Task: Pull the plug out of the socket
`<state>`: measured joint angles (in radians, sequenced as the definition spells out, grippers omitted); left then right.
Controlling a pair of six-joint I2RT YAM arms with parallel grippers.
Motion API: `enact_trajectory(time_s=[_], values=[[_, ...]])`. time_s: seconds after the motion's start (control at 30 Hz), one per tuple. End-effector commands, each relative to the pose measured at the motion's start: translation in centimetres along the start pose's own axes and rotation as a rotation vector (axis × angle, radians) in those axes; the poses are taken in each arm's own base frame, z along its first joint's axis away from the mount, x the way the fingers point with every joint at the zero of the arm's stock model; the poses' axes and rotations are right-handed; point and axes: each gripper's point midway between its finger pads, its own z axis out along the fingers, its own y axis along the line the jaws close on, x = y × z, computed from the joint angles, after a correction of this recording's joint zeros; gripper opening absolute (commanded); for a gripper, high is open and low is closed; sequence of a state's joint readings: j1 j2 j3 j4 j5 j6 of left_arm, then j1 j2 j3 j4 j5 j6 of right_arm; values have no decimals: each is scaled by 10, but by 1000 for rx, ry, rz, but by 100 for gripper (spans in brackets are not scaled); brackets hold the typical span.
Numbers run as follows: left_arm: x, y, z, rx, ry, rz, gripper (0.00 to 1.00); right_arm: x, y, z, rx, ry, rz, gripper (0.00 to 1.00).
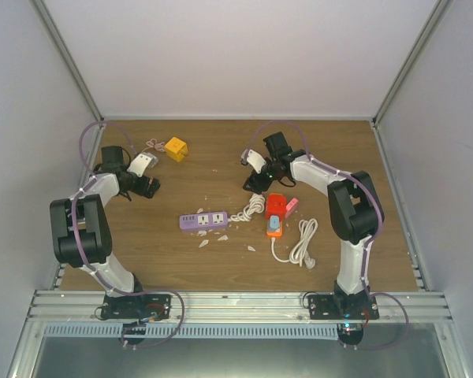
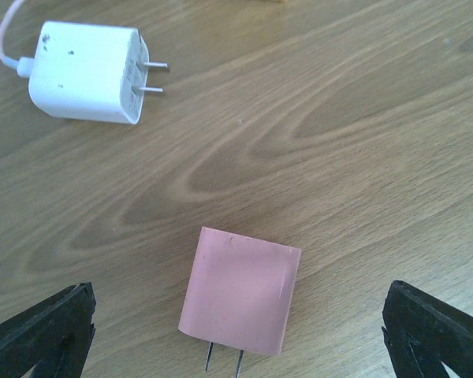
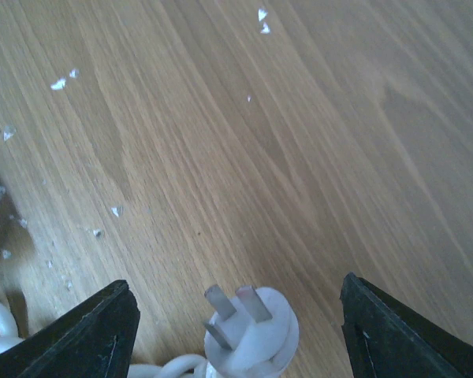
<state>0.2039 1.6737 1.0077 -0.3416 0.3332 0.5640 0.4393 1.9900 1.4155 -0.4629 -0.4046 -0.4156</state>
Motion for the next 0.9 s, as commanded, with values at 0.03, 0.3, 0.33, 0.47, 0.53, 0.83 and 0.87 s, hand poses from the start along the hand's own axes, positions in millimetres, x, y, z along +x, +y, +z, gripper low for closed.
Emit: enact_trajectory(time_s=[0.03, 0.3, 0.33, 0.47, 0.53, 0.83, 0.87], values=[[-11, -4, -11, 12, -52, -9, 99, 22, 5, 6, -52, 62, -16, 77], [-16, -4, -15, 8, -76, -27, 99, 31, -8, 21, -12, 99, -51, 72], [-17, -4, -15, 9, -80, -31, 99, 30, -9, 22, -10, 97, -51, 70], [-19, -6, -17, 17, -93, -43, 99, 25, -17, 26, 15, 90, -52, 58], [-19, -6, -18, 17, -97, -46, 99, 23, -24, 28, 42, 86, -54, 50], [-20, -7, -21, 12, -104, -54, 99, 15, -68, 29, 136, 45, -8, 30], [-20, -7, -22, 10, -104, -53, 99, 16, -79, 27, 152, 38, 6, 30]])
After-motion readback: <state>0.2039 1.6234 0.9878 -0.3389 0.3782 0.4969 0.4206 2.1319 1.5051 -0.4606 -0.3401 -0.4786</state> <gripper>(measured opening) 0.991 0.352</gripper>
